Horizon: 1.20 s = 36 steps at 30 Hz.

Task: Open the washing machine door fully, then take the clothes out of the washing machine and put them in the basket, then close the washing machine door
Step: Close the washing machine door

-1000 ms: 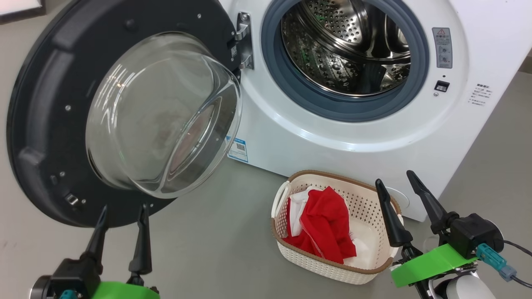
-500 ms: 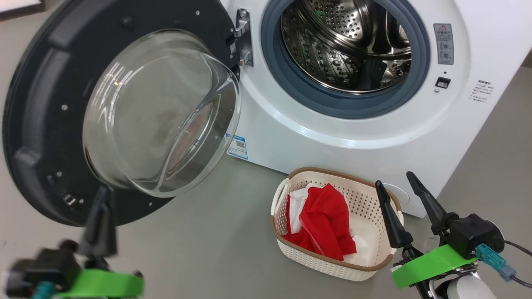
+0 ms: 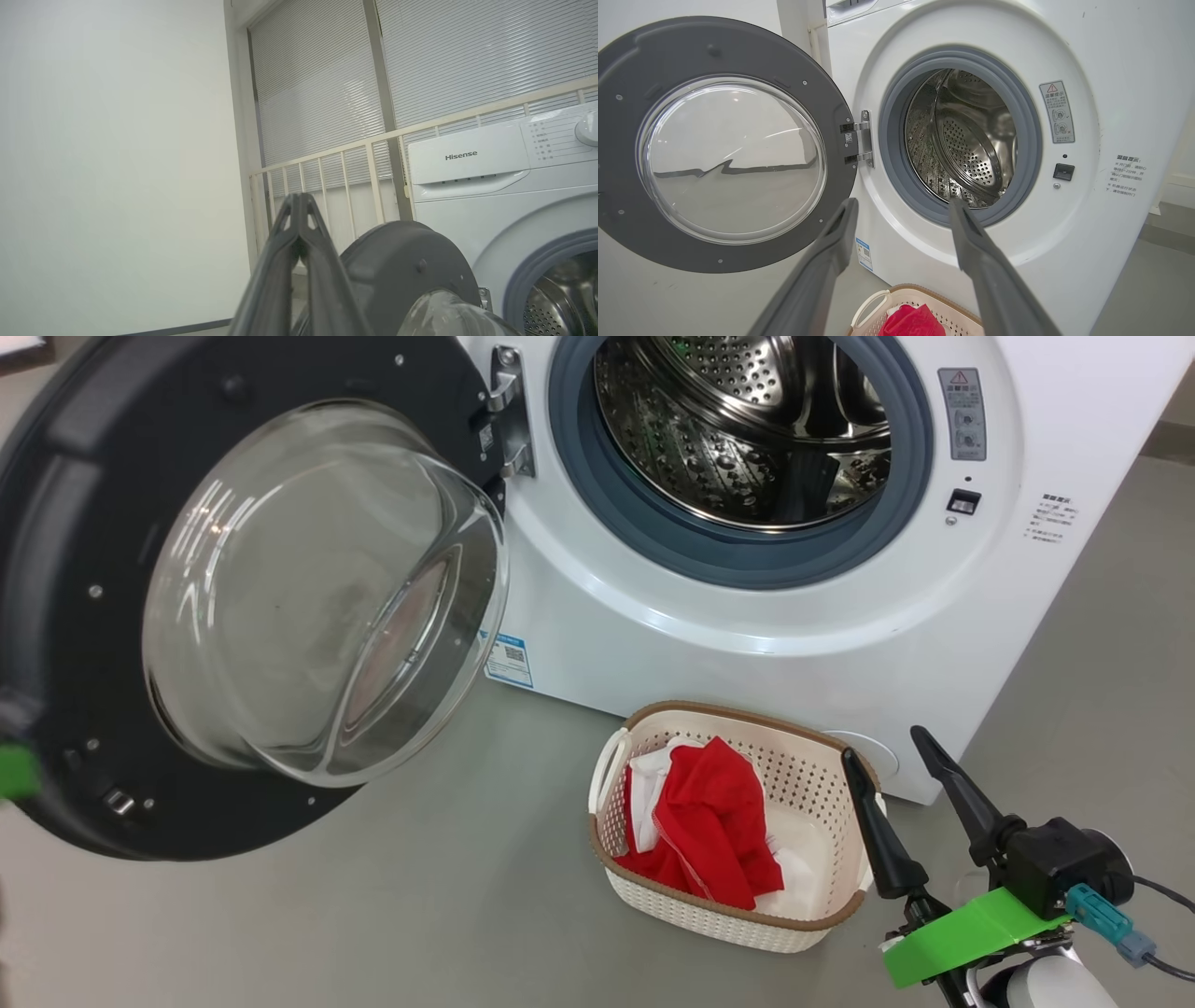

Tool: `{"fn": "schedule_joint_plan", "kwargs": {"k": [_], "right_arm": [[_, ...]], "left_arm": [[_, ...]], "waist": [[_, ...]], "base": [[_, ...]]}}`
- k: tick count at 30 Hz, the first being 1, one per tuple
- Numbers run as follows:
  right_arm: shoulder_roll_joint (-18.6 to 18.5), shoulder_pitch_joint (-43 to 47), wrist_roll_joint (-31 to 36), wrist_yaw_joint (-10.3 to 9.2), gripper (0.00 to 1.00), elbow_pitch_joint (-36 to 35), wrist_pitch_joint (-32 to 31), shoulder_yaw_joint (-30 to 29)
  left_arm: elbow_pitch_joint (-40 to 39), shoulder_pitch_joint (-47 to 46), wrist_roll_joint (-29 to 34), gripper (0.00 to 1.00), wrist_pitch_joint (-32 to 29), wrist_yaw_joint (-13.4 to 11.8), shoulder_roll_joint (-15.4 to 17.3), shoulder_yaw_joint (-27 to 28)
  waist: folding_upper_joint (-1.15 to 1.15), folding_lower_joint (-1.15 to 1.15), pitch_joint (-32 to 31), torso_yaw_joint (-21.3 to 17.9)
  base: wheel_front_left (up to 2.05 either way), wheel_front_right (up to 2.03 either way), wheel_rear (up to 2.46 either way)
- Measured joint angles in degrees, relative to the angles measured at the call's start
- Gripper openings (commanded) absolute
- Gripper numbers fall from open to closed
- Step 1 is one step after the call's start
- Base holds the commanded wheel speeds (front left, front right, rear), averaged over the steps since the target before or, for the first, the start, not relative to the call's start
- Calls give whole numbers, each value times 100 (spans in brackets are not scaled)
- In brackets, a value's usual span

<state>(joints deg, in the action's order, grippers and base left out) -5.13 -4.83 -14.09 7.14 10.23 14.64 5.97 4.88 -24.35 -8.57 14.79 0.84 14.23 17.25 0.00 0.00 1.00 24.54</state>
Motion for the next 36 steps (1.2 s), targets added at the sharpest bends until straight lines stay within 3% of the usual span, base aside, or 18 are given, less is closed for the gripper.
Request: {"fn": "schedule_joint_plan", "kwargs": {"k": [2,8,16,24,36], "right_arm": [[-11,-3,0,0,100,27,0,3],[-22,-12,7,-1,100,74,0,20],[-34,-25,5,-1,100,135,0,65],[-56,-25,0,-1,100,178,0,186],[-120,-25,-2,-1,100,169,0,192]], "left_arm": [[486,-437,-1,0,1,-156,222,256],[1748,-1212,-642,0,-103,-266,270,775],[3878,-2264,-2269,0,-1232,-326,291,1947],[4924,-2674,-3208,0,-2502,67,456,2399],[5386,-2757,-3795,0,-3863,522,535,2423]], "waist": [[0,0,24,-52],[0,0,34,-136],[0,0,2,-273],[0,0,12,-398],[0,0,87,-497]], "base": [[0,0,0],[0,0,0],[0,0,0],[0,0,0],[0,0,0]]}}
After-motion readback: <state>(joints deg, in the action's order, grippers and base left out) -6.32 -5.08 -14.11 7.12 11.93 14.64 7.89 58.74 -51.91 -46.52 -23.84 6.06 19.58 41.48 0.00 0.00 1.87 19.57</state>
